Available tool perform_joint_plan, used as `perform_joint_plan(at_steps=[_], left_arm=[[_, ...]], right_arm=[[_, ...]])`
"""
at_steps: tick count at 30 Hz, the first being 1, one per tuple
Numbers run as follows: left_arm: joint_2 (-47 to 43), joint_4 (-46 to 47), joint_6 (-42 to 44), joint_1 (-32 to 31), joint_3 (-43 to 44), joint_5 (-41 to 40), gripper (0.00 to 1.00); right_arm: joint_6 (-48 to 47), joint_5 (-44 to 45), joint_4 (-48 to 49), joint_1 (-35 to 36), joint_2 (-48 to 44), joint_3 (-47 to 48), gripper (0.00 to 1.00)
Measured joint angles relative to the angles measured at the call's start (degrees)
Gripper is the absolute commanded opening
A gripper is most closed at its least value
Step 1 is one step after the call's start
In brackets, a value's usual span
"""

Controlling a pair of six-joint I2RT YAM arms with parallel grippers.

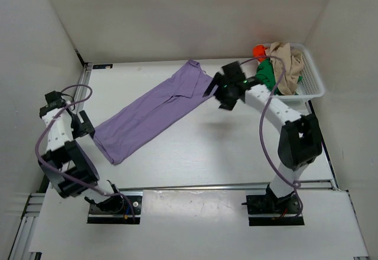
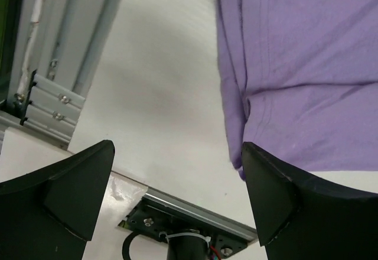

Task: Fold and stack the t-shirts
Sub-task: Rotate the tshirt 90 degrees

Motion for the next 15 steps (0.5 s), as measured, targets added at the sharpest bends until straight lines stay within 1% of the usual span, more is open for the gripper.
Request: perform_joint_plan(at_steps=[2,4,6,8,10,12,15], left_arm=[[-5.4,1.3,0.0,0.9,-2.8,-0.2,1.0],[-11.4,2.2,0.0,1.7,-5.4,-0.8,1.0],[-16.1,2.7,0.0,1.8,-7.0,-1.2,1.0],[-18.0,3.1,0.0,1.8,-7.5,-1.2,1.0],[-18.1,3.6,0.0,1.8,-7.8,-1.3,1.0],[-17.2,3.8,0.0,1.8,-7.6,-1.3,1.0],[-14.4,3.6,0.0,1.8,-6.1,-0.5,1.0]], right_arm=[[5.3,1.0,0.0,7.2,-4.2,-5.6,0.92],[11.3,1.9,-0.2,15.8,-3.4,-6.5,0.91],[18.5,3.6,0.1,25.9,1.8,-3.5,0.88],[24.2,5.1,-0.8,32.8,8.6,2.8,0.88],[28.5,6.0,-1.1,36.6,14.1,8.7,0.85],[34.1,6.5,-1.9,38.9,19.0,14.1,0.84],[37.4,8.0,-3.4,38.0,19.6,13.9,0.82]])
